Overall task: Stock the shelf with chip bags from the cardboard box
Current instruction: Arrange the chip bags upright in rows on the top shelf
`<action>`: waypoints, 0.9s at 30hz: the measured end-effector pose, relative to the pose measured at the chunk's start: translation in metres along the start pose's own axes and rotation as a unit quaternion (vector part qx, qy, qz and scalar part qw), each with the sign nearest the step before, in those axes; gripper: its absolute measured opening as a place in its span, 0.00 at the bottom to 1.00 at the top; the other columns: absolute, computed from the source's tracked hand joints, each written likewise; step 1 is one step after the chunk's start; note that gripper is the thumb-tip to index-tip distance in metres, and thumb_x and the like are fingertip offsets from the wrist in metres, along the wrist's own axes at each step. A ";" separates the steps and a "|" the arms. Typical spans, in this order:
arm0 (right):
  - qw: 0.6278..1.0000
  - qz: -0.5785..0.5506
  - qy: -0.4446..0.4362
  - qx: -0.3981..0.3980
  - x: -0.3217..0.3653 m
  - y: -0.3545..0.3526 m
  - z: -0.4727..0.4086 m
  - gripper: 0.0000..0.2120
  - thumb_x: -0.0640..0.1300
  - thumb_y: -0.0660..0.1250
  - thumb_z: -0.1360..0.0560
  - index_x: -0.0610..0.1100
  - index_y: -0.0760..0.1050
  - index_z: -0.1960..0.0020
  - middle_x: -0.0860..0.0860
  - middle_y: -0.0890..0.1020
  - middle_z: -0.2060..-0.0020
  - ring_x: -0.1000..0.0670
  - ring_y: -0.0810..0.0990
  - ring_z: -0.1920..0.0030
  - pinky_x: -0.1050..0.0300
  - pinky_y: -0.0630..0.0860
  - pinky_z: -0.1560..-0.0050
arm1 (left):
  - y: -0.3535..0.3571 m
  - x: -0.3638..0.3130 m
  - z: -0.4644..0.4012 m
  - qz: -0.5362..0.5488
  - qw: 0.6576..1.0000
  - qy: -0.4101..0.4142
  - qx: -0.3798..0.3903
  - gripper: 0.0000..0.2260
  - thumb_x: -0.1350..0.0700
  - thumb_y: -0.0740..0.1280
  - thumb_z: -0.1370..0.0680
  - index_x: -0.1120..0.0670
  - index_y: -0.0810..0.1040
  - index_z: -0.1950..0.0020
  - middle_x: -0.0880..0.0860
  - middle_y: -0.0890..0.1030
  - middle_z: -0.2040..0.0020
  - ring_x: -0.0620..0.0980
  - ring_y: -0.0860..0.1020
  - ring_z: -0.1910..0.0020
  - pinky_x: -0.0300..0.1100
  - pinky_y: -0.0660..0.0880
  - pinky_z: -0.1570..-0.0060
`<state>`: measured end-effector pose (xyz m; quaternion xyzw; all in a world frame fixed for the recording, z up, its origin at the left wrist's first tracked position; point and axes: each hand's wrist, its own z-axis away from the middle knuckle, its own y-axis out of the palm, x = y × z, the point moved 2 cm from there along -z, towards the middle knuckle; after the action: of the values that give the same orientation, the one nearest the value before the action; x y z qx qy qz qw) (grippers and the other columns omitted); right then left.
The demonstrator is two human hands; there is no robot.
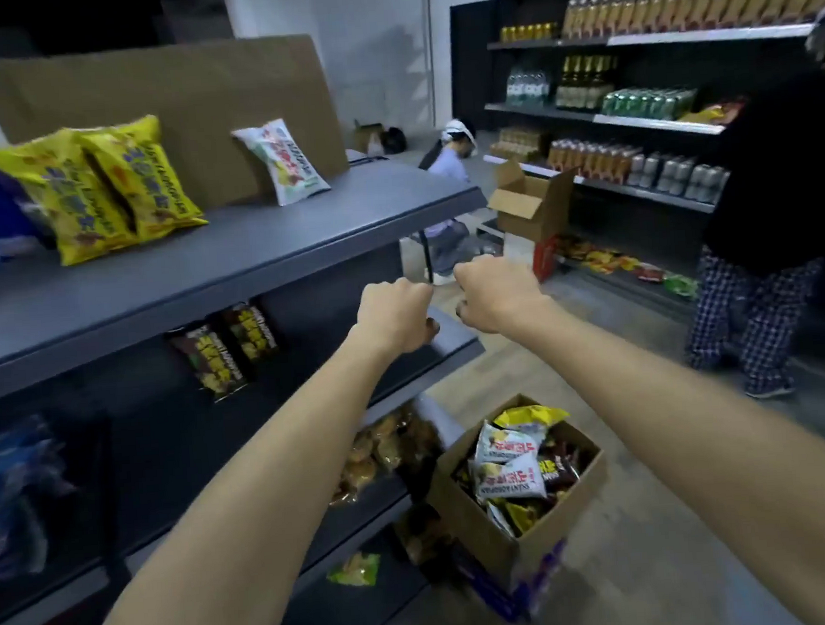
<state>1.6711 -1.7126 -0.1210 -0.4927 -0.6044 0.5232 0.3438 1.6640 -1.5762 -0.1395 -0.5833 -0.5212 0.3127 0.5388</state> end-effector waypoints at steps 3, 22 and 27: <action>0.997 0.002 0.045 0.069 -0.038 0.048 0.024 0.16 0.51 0.65 0.24 0.44 0.74 0.40 0.44 0.79 0.43 0.41 0.79 0.42 0.52 0.72 0.50 | 0.047 -0.056 -0.020 0.026 0.998 0.048 0.040 0.10 0.47 0.64 0.24 0.54 0.73 0.54 0.55 0.80 0.52 0.59 0.79 0.57 0.44 0.67 0.64; 0.884 -0.229 0.193 0.360 -0.136 0.401 0.073 0.15 0.47 0.65 0.27 0.42 0.75 0.42 0.41 0.80 0.45 0.38 0.80 0.45 0.50 0.76 0.50 | 0.378 -0.190 -0.019 0.186 0.921 -0.014 0.343 0.19 0.46 0.65 0.26 0.54 0.72 0.39 0.55 0.75 0.39 0.56 0.77 0.46 0.43 0.73 0.55; 0.845 -0.281 0.237 0.387 -0.115 0.446 0.070 0.16 0.46 0.65 0.26 0.41 0.72 0.40 0.41 0.79 0.44 0.38 0.78 0.44 0.50 0.75 0.49 | 0.416 -0.178 -0.027 0.137 0.932 -0.002 0.336 0.19 0.46 0.64 0.26 0.52 0.72 0.38 0.54 0.76 0.40 0.57 0.79 0.48 0.42 0.73 0.59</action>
<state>1.7433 -1.8572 -0.5575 -0.2377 -0.3651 0.4629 0.7720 1.7555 -1.7010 -0.5658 -0.4333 -0.3018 0.5414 0.6543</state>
